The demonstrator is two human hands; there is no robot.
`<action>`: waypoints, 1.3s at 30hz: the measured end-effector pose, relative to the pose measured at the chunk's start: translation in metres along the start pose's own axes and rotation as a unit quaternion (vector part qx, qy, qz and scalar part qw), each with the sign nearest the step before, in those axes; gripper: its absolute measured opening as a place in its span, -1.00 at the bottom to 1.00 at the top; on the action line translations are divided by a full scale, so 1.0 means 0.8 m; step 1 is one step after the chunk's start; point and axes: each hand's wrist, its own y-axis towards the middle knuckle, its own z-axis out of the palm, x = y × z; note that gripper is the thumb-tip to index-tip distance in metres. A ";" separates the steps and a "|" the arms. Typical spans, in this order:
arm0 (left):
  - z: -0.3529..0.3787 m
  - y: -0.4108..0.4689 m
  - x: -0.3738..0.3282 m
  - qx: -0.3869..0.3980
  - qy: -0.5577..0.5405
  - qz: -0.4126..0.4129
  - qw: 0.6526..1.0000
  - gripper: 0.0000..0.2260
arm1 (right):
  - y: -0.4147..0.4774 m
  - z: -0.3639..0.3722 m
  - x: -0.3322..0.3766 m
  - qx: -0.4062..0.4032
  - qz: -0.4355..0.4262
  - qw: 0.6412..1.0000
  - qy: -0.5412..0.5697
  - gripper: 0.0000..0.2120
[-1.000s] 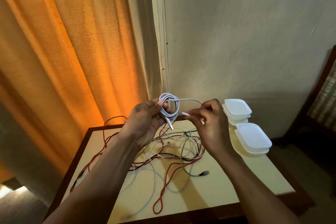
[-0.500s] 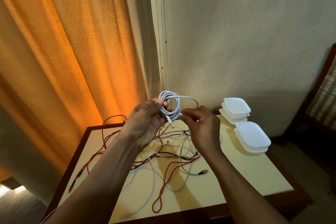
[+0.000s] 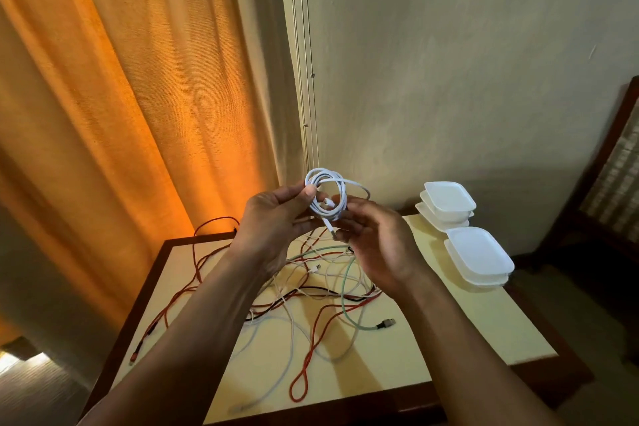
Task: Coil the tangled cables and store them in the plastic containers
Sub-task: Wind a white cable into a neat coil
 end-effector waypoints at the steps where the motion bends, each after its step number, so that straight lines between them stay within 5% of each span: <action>1: 0.000 0.000 0.000 -0.002 0.007 0.005 1.000 -0.78 | -0.001 0.001 0.002 0.008 0.008 1.000 0.003 -0.76; 6: 0.008 0.000 0.001 -0.005 0.018 0.030 0.999 -0.83 | -0.007 0.019 0.001 -0.077 -0.061 0.980 -0.172 -0.81; 12: 0.014 0.002 0.004 0.008 -0.009 0.029 1.000 -0.82 | -0.014 0.037 -0.013 -0.196 -0.166 0.947 -0.192 -0.61; 19: 0.019 0.003 0.004 -0.001 -0.002 0.040 0.999 -0.79 | -0.022 0.044 -0.025 -0.216 -0.211 0.917 -0.259 -0.54; 24: 0.013 0.000 -0.001 -0.005 0.003 0.068 0.998 -0.81 | -0.009 0.034 -0.017 -0.173 -0.122 0.974 -0.081 -0.46; 28: 0.015 0.001 -0.003 -0.008 0.014 0.085 0.996 -0.83 | 0.003 0.025 -0.017 -0.182 -0.078 0.975 0.102 -0.50; 31: 0.018 0.000 -0.003 -0.003 0.016 0.085 0.996 -0.84 | 0.005 0.021 -0.014 -0.187 -0.083 0.977 0.063 -0.73; 39: 0.016 0.001 0.003 -0.001 0.017 0.084 0.996 -0.82 | 0.004 0.025 -0.004 -0.180 -0.003 0.982 -0.054 -0.73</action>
